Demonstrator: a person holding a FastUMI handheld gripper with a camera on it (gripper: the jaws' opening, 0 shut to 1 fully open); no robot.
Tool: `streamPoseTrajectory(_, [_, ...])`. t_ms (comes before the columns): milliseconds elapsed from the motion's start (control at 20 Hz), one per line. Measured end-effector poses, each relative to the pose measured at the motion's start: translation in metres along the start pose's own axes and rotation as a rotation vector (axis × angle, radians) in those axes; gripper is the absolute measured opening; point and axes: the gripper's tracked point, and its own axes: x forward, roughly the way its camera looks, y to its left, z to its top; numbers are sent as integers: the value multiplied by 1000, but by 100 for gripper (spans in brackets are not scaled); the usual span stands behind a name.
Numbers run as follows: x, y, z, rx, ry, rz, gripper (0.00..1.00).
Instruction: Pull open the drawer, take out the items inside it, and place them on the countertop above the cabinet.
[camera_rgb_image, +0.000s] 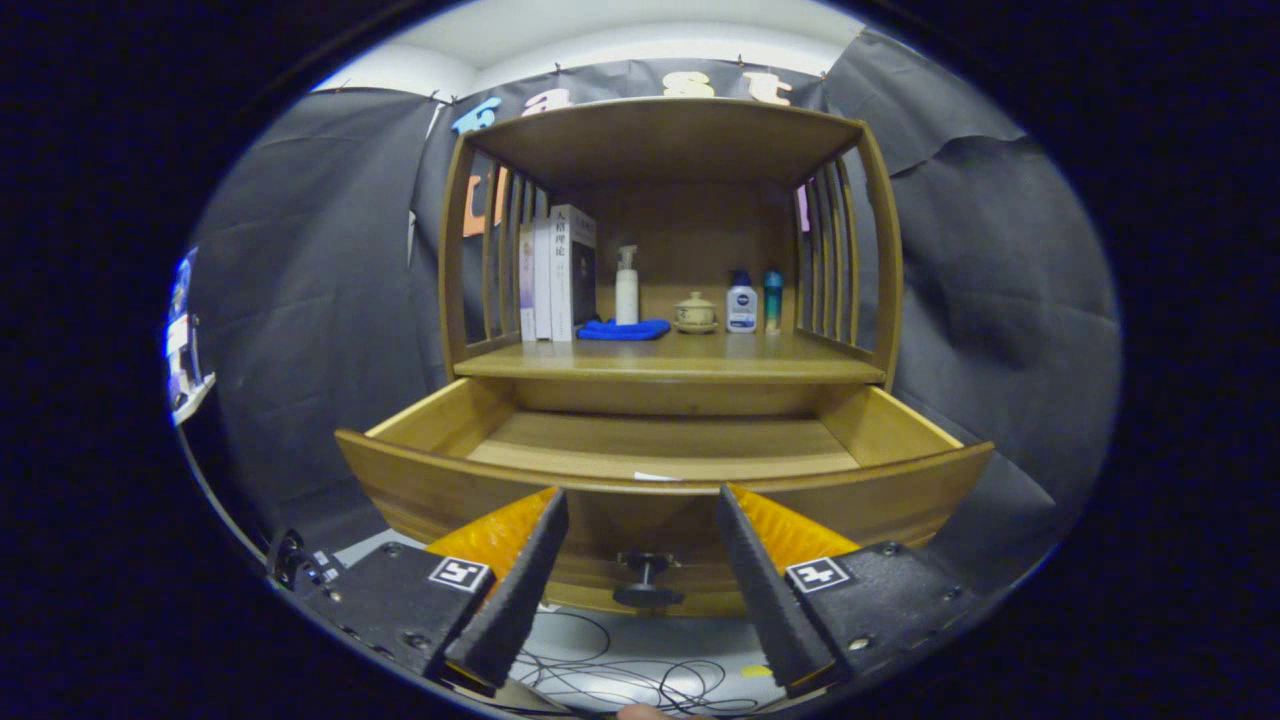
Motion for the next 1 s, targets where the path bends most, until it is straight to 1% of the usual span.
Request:
streamPoseTrajectory(50, [0, 3, 9, 5, -2, 13, 96])
streamPoseTrajectory(150, [2, 6, 19, 8, 15, 30, 97])
streamPoseTrajectory(250, [13, 9, 22, 14, 71, 49, 97])
streamPoseTrajectory(450, [41, 9, 19, 1, 234, 83, 98])
streamPoseTrajectory(600, [63, 8, 11, 33, 364, 109, 98])
streamPoseTrajectory(750, [82, 7, -5, 60, 526, 110, 98])
streamPoseTrajectory(850, [95, 4, -13, 47, 598, 97, 97])
streamPoseTrajectory(1000, [119, 9, -22, 69, 700, 115, 98])
